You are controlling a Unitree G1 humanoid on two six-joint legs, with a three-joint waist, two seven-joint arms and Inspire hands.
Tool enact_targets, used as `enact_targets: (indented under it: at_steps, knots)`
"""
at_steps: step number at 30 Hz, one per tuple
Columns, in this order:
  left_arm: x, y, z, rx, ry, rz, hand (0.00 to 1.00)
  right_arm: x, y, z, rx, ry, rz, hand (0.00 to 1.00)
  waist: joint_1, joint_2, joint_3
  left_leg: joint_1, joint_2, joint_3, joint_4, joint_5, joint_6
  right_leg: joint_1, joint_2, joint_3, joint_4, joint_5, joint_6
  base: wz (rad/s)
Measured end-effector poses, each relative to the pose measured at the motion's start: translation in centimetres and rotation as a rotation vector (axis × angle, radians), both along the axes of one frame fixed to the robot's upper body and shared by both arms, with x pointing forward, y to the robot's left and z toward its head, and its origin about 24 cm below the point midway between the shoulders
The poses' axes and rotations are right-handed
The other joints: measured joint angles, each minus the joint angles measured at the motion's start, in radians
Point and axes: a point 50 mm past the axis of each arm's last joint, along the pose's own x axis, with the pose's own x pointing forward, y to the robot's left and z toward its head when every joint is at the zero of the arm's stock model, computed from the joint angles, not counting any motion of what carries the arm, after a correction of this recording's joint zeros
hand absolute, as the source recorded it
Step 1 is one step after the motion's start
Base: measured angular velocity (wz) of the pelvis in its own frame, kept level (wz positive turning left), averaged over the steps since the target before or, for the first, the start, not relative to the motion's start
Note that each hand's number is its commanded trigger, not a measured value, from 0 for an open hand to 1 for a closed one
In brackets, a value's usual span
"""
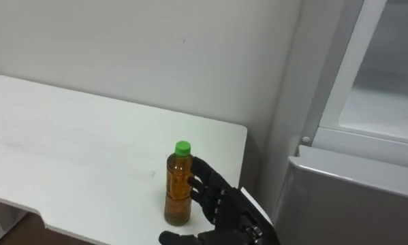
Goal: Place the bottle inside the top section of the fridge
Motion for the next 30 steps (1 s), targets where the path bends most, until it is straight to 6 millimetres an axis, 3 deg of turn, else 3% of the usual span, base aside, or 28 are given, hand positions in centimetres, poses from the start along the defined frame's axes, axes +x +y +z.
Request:
enact_targets:
  at_steps: [7,16,25,30]
  knots:
    - [-0.2,-0.2,0.1,0.009,-0.003,0.004,0.00,1.0,-0.4,-0.9,-0.022,0.054,-0.082,0.00,0.015,-0.007,0.0037,0.000,-0.001,-0.002,0.000,0.000,0.000,0.003,-0.001,-0.004,-0.001,0.000,0.000,0.00]
    - [-0.3,-1.2,-0.2,-0.007,0.024,-0.031,0.00,1.3,-0.6,-1.7,-0.026,0.127,-0.255,0.00,0.029,0.014,0.0175,0.000,-0.012,-0.023,-0.010,0.011,0.002,0.008,-0.007,-0.023,-0.002,0.000,0.000,0.07]
    - [-0.6,-1.4,-0.3,0.000,0.049,-0.025,0.00,2.0,0.8,-3.1,-0.047,0.220,-0.386,0.00,0.031,0.020,0.0135,0.004,-0.016,-0.036,-0.019,0.016,0.001,0.015,-0.008,-0.038,-0.001,0.000,0.000,0.04]
    - [-0.8,-1.5,-0.3,0.006,0.066,-0.031,0.00,2.0,0.8,-3.4,-0.068,0.241,-0.435,0.00,0.053,0.020,0.0127,0.001,-0.017,-0.047,-0.019,0.019,0.000,0.017,-0.008,-0.052,0.000,0.000,0.000,0.08]
